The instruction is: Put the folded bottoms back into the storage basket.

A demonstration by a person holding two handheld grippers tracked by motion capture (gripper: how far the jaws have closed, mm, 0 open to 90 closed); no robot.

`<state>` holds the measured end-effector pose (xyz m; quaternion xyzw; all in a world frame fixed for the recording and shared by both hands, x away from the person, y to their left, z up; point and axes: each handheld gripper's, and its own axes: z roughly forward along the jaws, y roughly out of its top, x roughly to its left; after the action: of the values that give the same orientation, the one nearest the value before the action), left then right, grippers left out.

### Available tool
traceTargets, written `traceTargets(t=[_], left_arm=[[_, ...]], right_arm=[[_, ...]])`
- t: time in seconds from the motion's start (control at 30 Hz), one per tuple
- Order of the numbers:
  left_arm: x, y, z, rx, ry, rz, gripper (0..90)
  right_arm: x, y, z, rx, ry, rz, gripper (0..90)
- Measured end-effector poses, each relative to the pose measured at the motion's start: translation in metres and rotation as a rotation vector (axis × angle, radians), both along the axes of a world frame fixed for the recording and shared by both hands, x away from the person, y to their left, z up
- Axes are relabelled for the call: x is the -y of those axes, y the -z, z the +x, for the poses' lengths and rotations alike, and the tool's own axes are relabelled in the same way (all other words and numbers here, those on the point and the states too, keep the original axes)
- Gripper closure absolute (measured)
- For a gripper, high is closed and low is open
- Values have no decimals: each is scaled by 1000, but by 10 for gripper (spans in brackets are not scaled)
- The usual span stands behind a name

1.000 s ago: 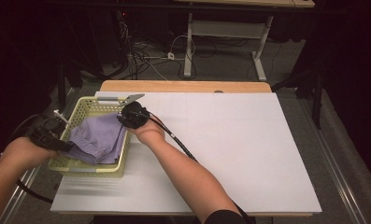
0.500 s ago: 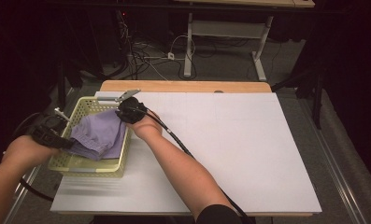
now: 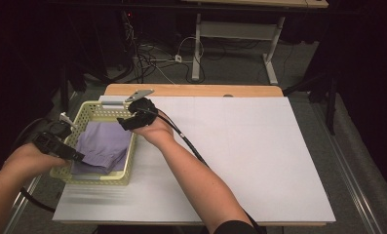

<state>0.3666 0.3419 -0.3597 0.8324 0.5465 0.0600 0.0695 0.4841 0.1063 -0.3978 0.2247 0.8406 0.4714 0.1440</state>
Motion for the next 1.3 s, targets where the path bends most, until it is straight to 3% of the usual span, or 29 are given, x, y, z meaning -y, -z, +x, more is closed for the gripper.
traceTargets(t=[0.2,0.27,0.4,0.67,0.93,1.07,1.3], left_arm=[[10,-4,-2,-19,7,2,30],[14,-4,-2,-31,2,9,0],[21,-2,0,-47,4,3,0],[34,11,3,-90,22,11,0],[47,18,5,-113,31,-11,0],[56,18,5,-106,48,8,0],[71,16,7,-111,71,4,0]], right_arm=[[21,-11,-17,20,-16,25,38],[28,-12,-21,5,-19,36,2],[41,-9,-27,-9,-13,55,2],[61,7,-33,-28,15,43,2],[84,20,-38,-19,49,29,2],[98,25,-43,-17,69,29,2],[125,36,-54,-23,115,20,2]])
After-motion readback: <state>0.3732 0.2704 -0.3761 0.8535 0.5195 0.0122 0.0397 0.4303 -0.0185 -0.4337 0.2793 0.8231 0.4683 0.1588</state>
